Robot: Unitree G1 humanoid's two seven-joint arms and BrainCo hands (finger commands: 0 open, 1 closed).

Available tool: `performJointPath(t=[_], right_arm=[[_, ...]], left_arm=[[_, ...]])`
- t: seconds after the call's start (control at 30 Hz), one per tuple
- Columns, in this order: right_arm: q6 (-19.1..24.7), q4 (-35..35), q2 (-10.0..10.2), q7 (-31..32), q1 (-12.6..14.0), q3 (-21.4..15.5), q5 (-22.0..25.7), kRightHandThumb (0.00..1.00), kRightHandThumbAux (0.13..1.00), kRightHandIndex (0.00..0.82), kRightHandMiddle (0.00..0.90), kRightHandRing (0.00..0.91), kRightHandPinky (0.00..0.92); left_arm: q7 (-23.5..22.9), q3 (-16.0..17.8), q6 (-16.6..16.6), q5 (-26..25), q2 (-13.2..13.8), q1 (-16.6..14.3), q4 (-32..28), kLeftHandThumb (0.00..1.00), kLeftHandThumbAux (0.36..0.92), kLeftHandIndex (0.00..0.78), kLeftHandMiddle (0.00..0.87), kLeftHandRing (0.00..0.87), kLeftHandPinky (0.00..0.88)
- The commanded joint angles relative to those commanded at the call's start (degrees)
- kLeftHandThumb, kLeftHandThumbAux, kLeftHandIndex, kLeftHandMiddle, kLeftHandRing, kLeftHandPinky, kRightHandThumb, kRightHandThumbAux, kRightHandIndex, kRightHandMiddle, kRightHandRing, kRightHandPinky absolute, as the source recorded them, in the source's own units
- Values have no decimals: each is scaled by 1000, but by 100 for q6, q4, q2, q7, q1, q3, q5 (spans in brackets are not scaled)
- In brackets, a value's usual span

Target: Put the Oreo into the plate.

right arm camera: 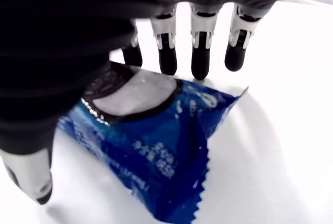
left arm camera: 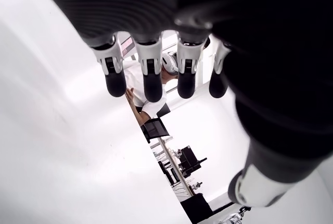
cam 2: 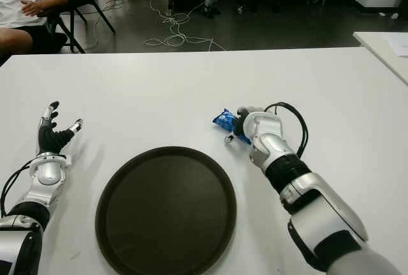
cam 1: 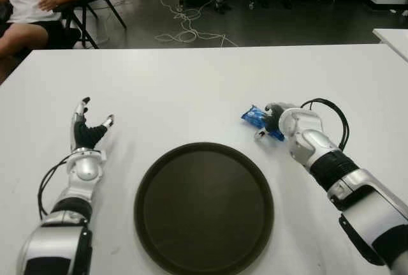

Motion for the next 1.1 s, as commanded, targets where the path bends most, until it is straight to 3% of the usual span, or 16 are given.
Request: performJointPath(t=[0.43, 0.7, 1.1], right_arm=[[-452, 354, -59, 240, -147, -194, 203, 0, 624, 197, 194, 186, 151], [-955, 1085, -7, 198, -406, -171, 222, 0, 619, 197, 182, 176, 143], [-1153, 1472, 93, -10, -537, -232, 253, 0, 603, 199, 178, 175, 145]], left_arm=[[40, 10, -28, -10, -33, -3, -7, 0, 768, 71, 101, 72, 44], [58, -12, 5, 14, -28, 3, -23, 0, 761, 72, 97, 65, 34], [31, -2, 13, -1, -17, 1, -18, 0, 746, 63, 95, 68, 40]])
